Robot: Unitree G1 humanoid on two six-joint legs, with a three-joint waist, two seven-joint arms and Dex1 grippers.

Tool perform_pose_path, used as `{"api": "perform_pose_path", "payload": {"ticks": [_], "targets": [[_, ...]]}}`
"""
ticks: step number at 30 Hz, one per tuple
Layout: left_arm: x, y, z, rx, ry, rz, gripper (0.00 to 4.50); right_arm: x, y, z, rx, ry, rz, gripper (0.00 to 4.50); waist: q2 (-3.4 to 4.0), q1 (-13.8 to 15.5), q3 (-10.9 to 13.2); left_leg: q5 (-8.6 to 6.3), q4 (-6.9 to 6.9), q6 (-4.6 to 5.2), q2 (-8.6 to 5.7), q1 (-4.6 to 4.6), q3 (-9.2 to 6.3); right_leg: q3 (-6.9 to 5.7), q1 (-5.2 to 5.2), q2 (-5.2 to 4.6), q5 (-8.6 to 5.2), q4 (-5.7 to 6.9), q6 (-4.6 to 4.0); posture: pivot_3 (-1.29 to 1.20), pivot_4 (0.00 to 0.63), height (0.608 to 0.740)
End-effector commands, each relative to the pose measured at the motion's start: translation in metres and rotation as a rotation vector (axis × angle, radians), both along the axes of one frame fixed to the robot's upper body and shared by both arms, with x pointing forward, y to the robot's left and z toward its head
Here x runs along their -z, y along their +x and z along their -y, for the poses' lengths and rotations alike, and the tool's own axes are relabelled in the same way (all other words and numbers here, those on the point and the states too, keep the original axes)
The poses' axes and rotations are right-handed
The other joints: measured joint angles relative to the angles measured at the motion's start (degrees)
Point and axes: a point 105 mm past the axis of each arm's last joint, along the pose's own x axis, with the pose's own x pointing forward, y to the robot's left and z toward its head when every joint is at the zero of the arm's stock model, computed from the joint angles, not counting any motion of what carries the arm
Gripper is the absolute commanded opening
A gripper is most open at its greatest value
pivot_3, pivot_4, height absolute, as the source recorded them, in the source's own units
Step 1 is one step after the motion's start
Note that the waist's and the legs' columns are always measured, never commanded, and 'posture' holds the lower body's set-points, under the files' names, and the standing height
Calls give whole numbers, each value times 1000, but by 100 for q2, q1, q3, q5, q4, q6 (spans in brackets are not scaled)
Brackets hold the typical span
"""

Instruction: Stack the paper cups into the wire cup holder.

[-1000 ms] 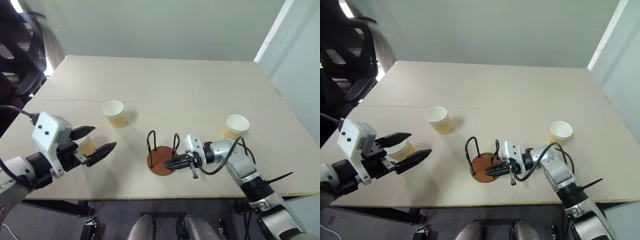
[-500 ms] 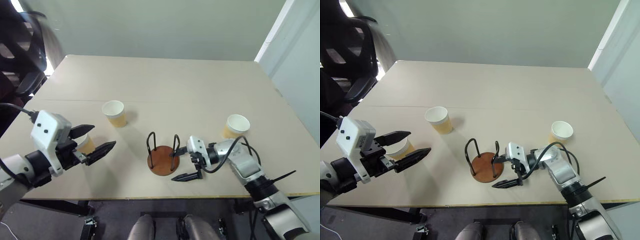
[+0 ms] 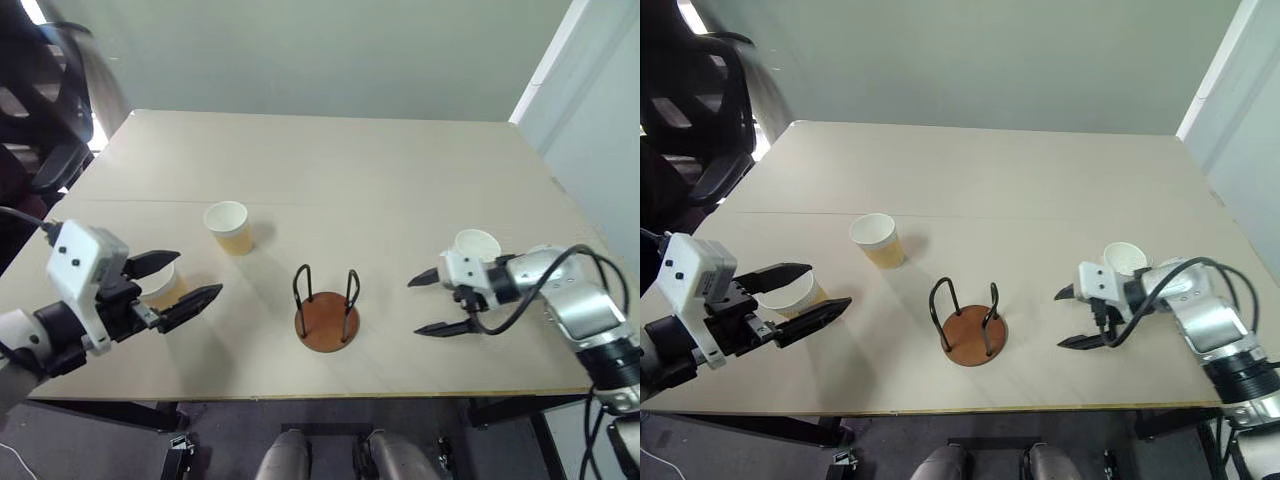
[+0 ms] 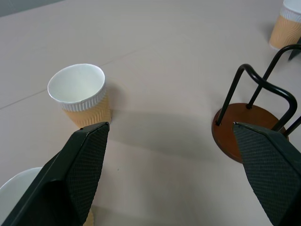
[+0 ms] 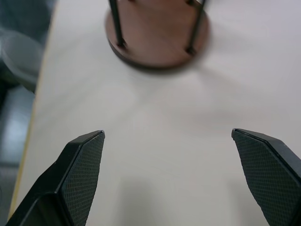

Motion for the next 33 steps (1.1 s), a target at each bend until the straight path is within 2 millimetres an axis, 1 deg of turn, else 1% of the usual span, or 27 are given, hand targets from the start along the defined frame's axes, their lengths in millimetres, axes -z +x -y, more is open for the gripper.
{"api": "perform_pose_path", "payload": {"ticks": [1, 5, 7, 9, 12, 14, 16, 19, 26, 30, 33], "targets": [[-17, -4, -1, 28, 29, 70, 4500, -54, 5, 9, -10, 15, 163, 4456, 8, -9, 5, 1, 0, 2, -1, -3, 1, 1, -2, 0, -1, 0, 2, 0, 150, 740], [-24, -5, 3, 65, 19, 100, 4500, -87, 21, 8, -5, 17, 297, 4456, 8, -48, 5, 3, -1, 8, 0, 6, 3, 5, 4, 4, -8, 1, 6, 0, 150, 740], [-25, -5, 5, 74, 15, 103, 4500, -92, 27, 11, 1, -1, 323, 4456, 9, -43, 5, 8, -1, 16, 0, 4, 1, 5, 4, 5, -10, 2, 10, 0, 150, 740], [-23, -5, 6, 75, 12, 101, 4500, -88, 32, 13, -1, -22, 320, 4456, 8, -37, 5, 7, -1, 25, 0, 3, 0, 6, 4, 5, -9, 2, 13, 0, 150, 740], [-21, -4, 7, 73, 7, 98, 4500, -75, 39, 16, -1, -60, 299, 4456, 9, -5, 5, 2, 0, 34, 0, 1, -1, 6, 6, 4, -5, 0, 19, 0, 150, 740], [-20, -5, 7, 67, 5, 99, 4500, -69, 47, 27, 40, -99, 298, 4456, 11, 2, 6, -2, 1, 39, 0, -1, -1, 6, 4, 4, -2, 1, 23, 0, 150, 740], [-20, -7, 6, 59, 4, 98, 4500, -67, 52, 39, 75, -134, 303, 4456, 14, 10, 8, -5, 0, 43, 0, -2, -1, 5, 4, 4, 0, 1, 24, 0, 150, 740], [-19, -10, 3, 45, 5, 92, 4500, -67, 52, 50, 92, -159, 302, 4456, 18, 13, 11, -17, 0, 47, 1, -1, 0, 5, 5, 3, 2, 0, 28, 0, 150, 740], [-18, -9, 3, 48, 3, 89, 4500, -68, 47, 54, 84, -164, 301, 4456, 22, 4, 13, -23, 1, 46, 2, 4, 3, 3, 7, 3, 3, 2, 24, 0, 150, 740], [-17, -6, 5, 62, -1, 91, 4500, -64, 42, 63, 99, -204, 289, 4456, 22, 17, 13, -22, 4, 46, 2, 5, 2, 3, 11, 3, 3, 3, 23, 0, 150, 740], [-17, -5, 6, 66, -3, 91, 4500, -61, 43, 67, 114, -229, 287, 4456, 23, 19, 14, -22, 9, 46, 2, 6, 2, 3, 14, 3, 4, 2, 23, 0, 150, 740]]}}
